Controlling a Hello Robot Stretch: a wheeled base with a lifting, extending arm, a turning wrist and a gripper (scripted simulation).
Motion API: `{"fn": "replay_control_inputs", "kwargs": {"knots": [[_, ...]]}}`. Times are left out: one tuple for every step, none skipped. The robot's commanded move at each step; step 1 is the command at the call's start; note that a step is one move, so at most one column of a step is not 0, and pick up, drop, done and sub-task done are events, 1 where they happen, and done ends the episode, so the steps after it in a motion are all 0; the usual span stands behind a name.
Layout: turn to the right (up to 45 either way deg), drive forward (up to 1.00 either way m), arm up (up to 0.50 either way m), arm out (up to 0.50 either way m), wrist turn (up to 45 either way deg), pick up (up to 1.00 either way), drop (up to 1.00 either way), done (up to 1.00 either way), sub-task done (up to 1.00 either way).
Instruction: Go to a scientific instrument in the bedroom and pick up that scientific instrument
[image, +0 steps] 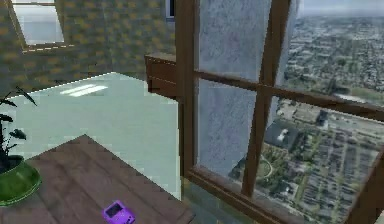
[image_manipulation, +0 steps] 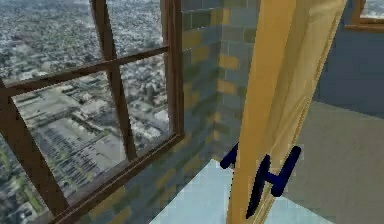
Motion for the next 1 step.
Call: {"fn": "replay_control_inputs", "kwargs": {"knots": [[-39.0, 0.00, 0.00, 0.00, 0.0, 0.00, 0.00, 0.00, 0.00]]}}
